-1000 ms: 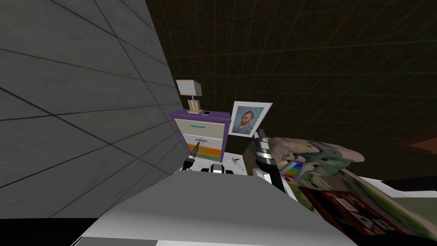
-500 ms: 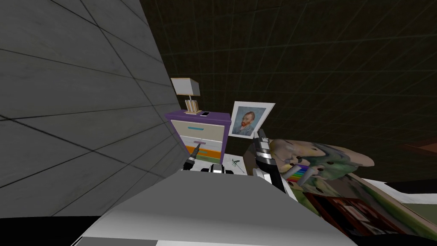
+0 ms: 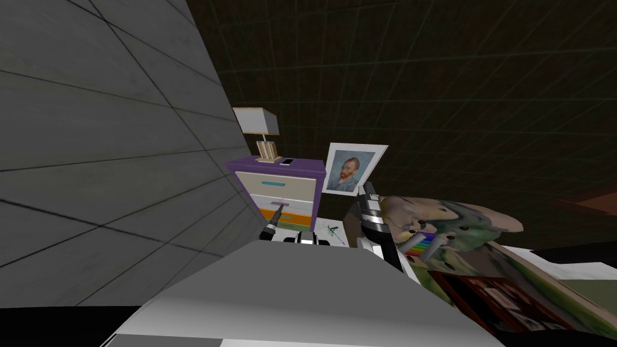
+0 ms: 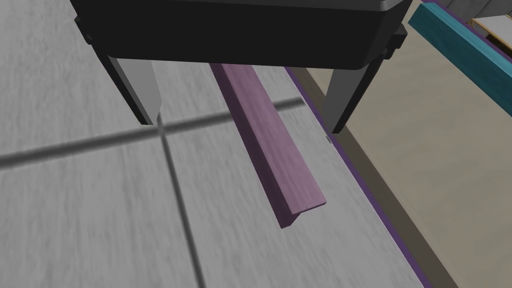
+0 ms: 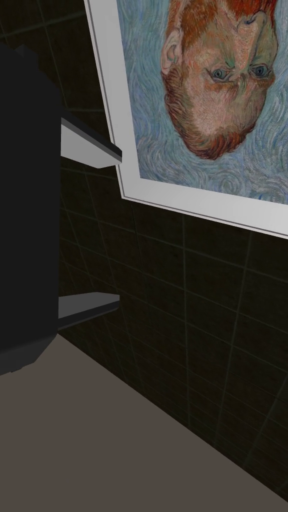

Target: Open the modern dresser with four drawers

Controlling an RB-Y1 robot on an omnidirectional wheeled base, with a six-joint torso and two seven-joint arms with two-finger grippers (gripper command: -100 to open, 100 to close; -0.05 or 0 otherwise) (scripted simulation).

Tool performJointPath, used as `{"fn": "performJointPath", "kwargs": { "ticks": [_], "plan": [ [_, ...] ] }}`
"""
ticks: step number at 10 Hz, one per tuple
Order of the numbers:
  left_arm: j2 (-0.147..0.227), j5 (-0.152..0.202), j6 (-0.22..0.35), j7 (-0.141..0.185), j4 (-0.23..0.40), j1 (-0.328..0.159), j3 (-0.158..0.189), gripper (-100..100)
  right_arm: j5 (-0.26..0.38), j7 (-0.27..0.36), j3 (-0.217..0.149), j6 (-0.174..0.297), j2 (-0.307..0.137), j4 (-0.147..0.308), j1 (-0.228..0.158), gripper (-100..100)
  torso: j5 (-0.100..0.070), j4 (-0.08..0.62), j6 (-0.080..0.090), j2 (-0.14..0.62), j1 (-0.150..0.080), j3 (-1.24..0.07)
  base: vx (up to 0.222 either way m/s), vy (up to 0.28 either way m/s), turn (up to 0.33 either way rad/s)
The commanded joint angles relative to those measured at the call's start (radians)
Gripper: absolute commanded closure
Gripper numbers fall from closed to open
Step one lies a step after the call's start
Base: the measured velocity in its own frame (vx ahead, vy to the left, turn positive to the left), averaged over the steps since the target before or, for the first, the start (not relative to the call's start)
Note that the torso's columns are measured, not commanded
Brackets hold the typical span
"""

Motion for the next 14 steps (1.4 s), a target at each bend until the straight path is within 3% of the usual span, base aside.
{"fn": "performJointPath", "kwargs": {
  "ticks": [1, 3, 7, 9, 10, 11, 14],
  "plan": [
    [-0.034, 0.026, 0.032, -0.047, -0.087, 0.068, -0.019, -100, 0.000, 0.000, 0.000, 0.000, 0.000, 0.000, 0.000, 0, 0.000, 0.000, 0.000, -0.001, 0.000, -0.001, 0.043, 0.099, -0.118],
    [-0.048, 0.036, 0.043, -0.065, -0.121, 0.094, -0.026, -100, 0.000, 0.000, 0.000, 0.000, 0.000, 0.000, 0.000, 0, -0.001, -0.001, 0.000, -0.002, -0.003, -0.001, 0.047, 0.065, -0.085],
    [-0.102, 0.077, 0.087, -0.138, -0.246, 0.197, -0.054, -100, 0.000, 0.000, 0.000, 0.000, 0.000, 0.000, 0.000, 0, 0.000, 0.000, 0.000, 0.000, -0.002, 0.000, 0.022, 0.046, -0.091],
    [-0.116, 0.087, 0.098, -0.156, -0.283, 0.223, -0.062, -100, 0.000, 0.000, 0.000, 0.000, 0.000, 0.000, 0.000, 0, -0.001, 0.000, 0.000, 0.000, -0.004, 0.000, 0.000, 0.022, -0.067],
    [-0.110, 0.082, 0.090, -0.146, -0.263, 0.210, -0.058, -100, 0.000, 0.000, 0.000, 0.000, 0.000, 0.000, 0.000, 0, -0.001, 0.000, 0.000, 0.000, -0.003, 0.000, 0.000, 0.004, -0.020],
    [-0.089, 0.067, 0.076, -0.120, -0.218, 0.171, -0.047, 100, 0.000, 0.000, 0.000, 0.000, 0.000, 0.000, 0.000, 0, -0.001, 0.000, 0.000, -0.001, -0.003, -0.001, 0.028, -0.002, 0.092],
    [-0.048, 0.036, 0.043, -0.065, -0.130, 0.094, -0.026, 100, 0.000, 0.000, 0.000, 0.000, 0.000, 0.000, 0.000, 0, 0.001, -0.005, -0.002, -0.009, 0.003, -0.004, -0.038, -0.067, 0.136]
  ]
}}
